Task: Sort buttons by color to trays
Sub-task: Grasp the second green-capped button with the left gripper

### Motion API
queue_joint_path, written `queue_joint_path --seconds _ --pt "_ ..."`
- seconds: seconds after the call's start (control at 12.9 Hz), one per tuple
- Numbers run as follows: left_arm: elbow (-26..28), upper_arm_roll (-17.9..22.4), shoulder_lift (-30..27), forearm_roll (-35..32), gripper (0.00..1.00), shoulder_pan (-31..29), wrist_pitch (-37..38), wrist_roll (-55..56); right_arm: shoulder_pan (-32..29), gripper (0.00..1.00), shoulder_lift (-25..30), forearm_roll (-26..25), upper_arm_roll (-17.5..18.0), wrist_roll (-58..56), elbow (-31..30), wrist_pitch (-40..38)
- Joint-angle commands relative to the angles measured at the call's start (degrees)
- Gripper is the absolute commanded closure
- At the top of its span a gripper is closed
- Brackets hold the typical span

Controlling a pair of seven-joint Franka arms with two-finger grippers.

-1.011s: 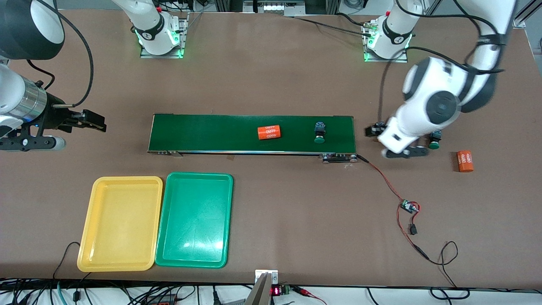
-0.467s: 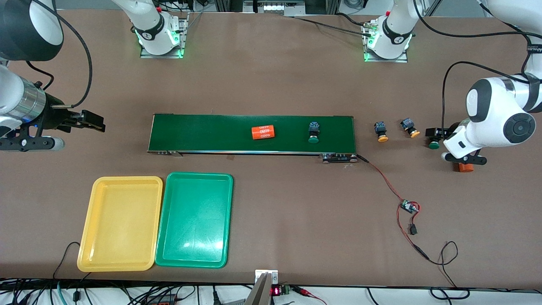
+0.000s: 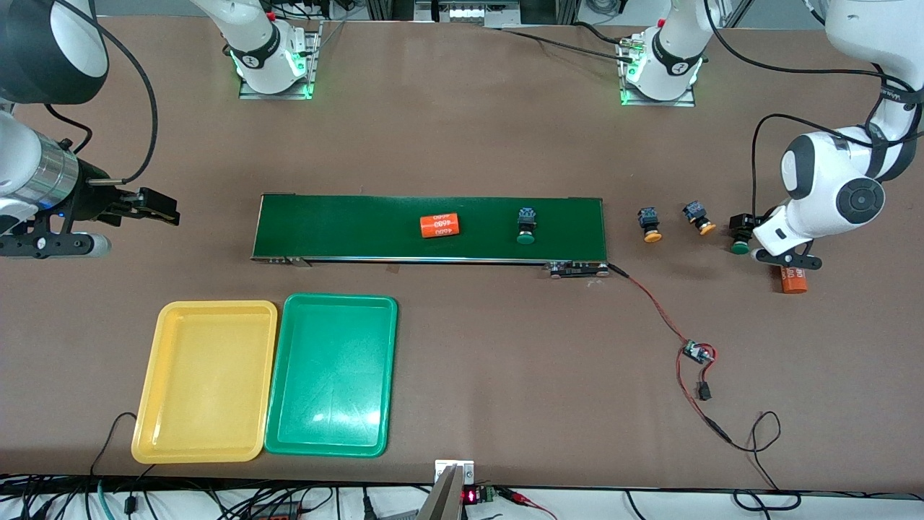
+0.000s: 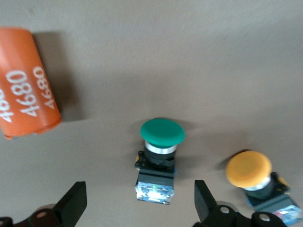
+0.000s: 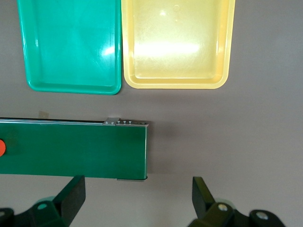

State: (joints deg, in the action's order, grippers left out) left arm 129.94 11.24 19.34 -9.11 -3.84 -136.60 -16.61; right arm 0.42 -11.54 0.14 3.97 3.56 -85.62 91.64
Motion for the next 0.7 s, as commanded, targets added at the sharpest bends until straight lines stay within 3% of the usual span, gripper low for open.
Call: queue_joint_path --seconds 0.0,0.31,0.39,0.47,0.54,0.62 --pt "2.15 0.19 0.44 -0.48 0.00 -0.20 -3.14 -1.24 0.02 0.00 0.56 -0.49 -0.02 -0.83 -0.78 -0.06" --pt "2.42 0.10 1.40 0.14 0.00 -0.20 -3.32 -1.24 0.28 0.00 0.56 -0.49 0.07 -0.66 -0.78 0.11" --pt "2.42 0.19 1.84 0.14 0.04 -0.11 -3.67 -1.24 0.28 0.00 0.30 -0.49 0.07 -0.66 -0.78 0.38" --pt "2.42 0.10 2.19 0.14 0.18 -0.11 -3.85 -1.24 0.02 0.00 0.21 -0.23 -0.02 -0.66 -0.43 0.73" --pt "2.42 0.10 2.29 0.14 0.41 -0.11 -3.85 -1.15 -0.24 0.00 -0.14 -0.05 -0.02 -0.75 -0.25 0.82" --pt "2.33 0.10 2.20 0.14 0.58 0.15 -3.76 -1.15 -0.33 0.00 -0.06 -0.05 -0.19 -0.75 -0.34 0.56"
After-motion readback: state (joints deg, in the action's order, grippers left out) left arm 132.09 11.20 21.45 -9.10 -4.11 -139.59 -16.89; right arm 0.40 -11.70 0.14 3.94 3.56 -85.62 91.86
